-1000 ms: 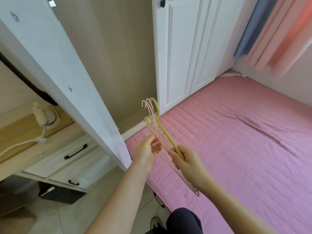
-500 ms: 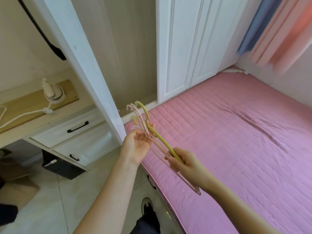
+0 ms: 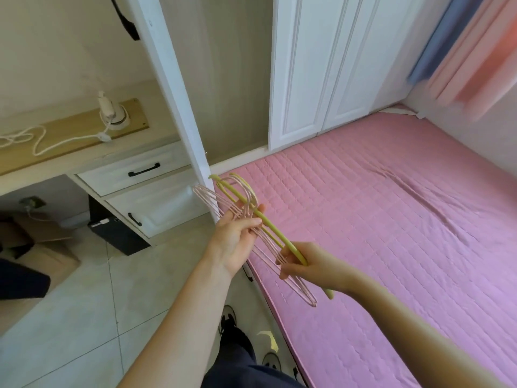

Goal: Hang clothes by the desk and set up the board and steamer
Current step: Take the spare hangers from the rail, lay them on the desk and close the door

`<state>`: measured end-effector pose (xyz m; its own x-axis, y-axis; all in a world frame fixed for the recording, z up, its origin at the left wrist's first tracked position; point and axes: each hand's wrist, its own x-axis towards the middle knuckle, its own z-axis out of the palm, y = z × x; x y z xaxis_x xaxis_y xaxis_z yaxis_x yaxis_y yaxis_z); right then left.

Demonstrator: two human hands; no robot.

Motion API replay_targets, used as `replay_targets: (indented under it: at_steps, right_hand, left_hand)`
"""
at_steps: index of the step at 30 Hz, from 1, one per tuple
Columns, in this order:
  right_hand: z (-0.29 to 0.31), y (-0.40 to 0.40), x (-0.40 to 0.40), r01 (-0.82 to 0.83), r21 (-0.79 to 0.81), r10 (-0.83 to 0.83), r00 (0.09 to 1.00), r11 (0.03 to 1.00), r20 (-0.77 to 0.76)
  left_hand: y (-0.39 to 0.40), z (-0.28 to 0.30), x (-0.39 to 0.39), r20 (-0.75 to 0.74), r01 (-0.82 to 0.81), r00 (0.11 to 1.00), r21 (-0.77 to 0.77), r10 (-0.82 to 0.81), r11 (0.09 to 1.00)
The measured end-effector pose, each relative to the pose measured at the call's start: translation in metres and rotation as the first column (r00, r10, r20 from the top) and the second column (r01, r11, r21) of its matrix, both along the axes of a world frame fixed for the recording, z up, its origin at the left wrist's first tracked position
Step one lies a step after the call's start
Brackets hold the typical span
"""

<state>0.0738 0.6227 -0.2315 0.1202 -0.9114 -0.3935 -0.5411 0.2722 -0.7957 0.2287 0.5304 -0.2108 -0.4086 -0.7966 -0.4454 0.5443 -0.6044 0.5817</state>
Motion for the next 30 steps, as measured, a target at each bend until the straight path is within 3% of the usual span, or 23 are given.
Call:
replay_targets:
  at_steps: [11, 16, 21, 25, 28, 30]
  right_hand:
    - [0.029, -0.021, 0.068, -0.130, 0.024, 0.126, 0.985, 0.991, 0.116]
    - [0.025, -0.049, 0.127, -0.163, 0.280, 0.031, 0.906, 0.946, 0.421]
    - [0.012, -0.074, 0.200, -0.249, 0.356, 0.012, 0.833, 0.901, 0.553]
    - [0.010, -0.095, 0.261, -0.286, 0.337, 0.048, 0.822, 0.897, 0.568]
    - [0.006, -0.114, 0.301, -0.303, 0.319, 0.074, 0.819, 0.898, 0.570]
    - [0.002, -0.127, 0.324, -0.293, 0.322, 0.058, 0.814, 0.900, 0.578]
  left_hand:
    - [0.018, 0.002, 0.065, 0.056, -0.115, 0.992, 0.034, 0.113, 0.993]
    - [0.020, 0.005, 0.122, 0.070, -0.210, 0.976, 0.044, 0.207, 0.977]
    - [0.010, 0.001, 0.200, 0.107, -0.280, 0.956, 0.057, 0.273, 0.958]
    - [-0.005, -0.001, 0.266, 0.243, -0.273, 0.933, -0.002, 0.266, 0.962]
    - [-0.016, -0.001, 0.315, 0.375, -0.182, 0.907, -0.064, 0.193, 0.981]
    - [-0.025, 0.004, 0.346, 0.565, -0.116, 0.809, -0.117, 0.162, 0.986]
